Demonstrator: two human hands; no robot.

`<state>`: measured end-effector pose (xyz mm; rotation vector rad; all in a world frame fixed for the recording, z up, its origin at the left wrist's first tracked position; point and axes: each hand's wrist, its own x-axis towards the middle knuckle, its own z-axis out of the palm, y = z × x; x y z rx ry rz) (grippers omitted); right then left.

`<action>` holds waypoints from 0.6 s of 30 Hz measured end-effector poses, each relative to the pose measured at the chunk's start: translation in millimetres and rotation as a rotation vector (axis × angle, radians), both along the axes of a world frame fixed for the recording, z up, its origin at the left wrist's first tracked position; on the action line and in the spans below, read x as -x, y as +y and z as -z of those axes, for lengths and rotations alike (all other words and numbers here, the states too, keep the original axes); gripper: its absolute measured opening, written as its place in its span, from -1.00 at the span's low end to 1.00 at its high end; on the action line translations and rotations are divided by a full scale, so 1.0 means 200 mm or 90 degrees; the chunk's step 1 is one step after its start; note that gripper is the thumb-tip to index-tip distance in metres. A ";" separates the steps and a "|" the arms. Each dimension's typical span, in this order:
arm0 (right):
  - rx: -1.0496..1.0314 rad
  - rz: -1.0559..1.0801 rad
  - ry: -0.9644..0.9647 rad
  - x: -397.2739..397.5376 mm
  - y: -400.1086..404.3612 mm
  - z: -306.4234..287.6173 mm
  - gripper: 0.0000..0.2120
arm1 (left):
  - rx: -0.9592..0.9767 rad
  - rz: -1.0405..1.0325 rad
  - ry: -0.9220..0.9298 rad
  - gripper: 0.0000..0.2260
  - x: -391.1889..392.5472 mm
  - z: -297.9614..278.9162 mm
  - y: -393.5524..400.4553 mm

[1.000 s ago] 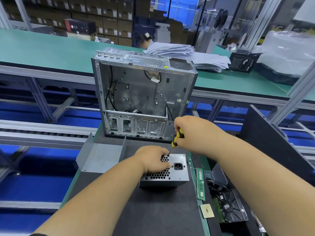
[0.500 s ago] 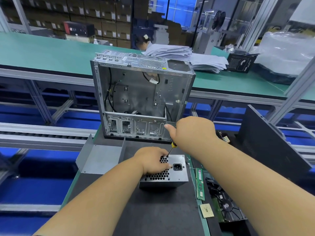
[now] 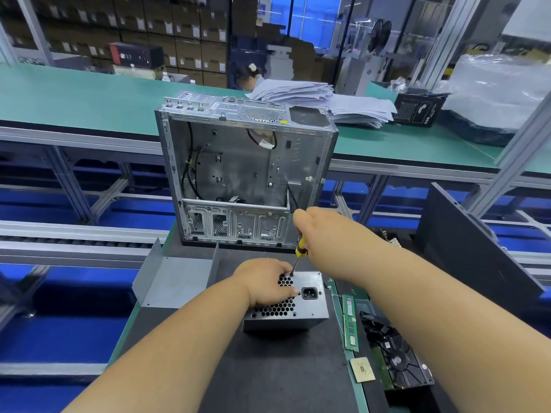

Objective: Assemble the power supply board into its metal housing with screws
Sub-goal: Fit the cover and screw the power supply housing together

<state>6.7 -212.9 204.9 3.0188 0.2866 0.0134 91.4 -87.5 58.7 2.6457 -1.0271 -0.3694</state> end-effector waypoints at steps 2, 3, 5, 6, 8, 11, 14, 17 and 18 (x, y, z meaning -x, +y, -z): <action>-0.003 0.014 0.008 -0.01 -0.01 -0.01 -0.84 | 0.001 -0.002 0.003 -0.51 0.00 0.00 0.00; 0.004 0.029 0.007 -0.01 -0.01 -0.02 -0.86 | 0.000 -0.001 0.003 -0.51 0.00 0.00 0.00; 0.027 0.060 0.007 -0.03 -0.01 -0.03 -0.82 | 0.000 0.001 0.003 -0.52 0.00 0.00 0.00; 0.043 0.074 0.008 -0.04 -0.01 -0.03 -0.79 | 0.002 0.002 0.004 -0.54 0.00 0.00 0.00; 0.086 0.113 0.001 -0.05 0.00 -0.02 -0.73 | 0.010 0.007 0.004 -0.57 0.01 0.00 0.01; 0.133 0.187 -0.045 -0.06 0.01 0.00 -0.62 | 0.017 0.006 0.006 -0.62 0.01 0.00 0.01; 0.136 0.242 -0.048 -0.05 0.01 0.00 -0.66 | 0.021 -0.003 0.012 -0.65 0.01 -0.01 0.01; 0.150 0.234 -0.035 -0.04 0.00 0.01 -0.58 | 0.025 -0.004 0.018 -0.63 0.01 -0.01 0.01; 0.119 0.223 -0.031 -0.03 -0.01 0.01 -0.57 | 0.025 -0.002 0.018 -0.62 0.01 -0.01 0.01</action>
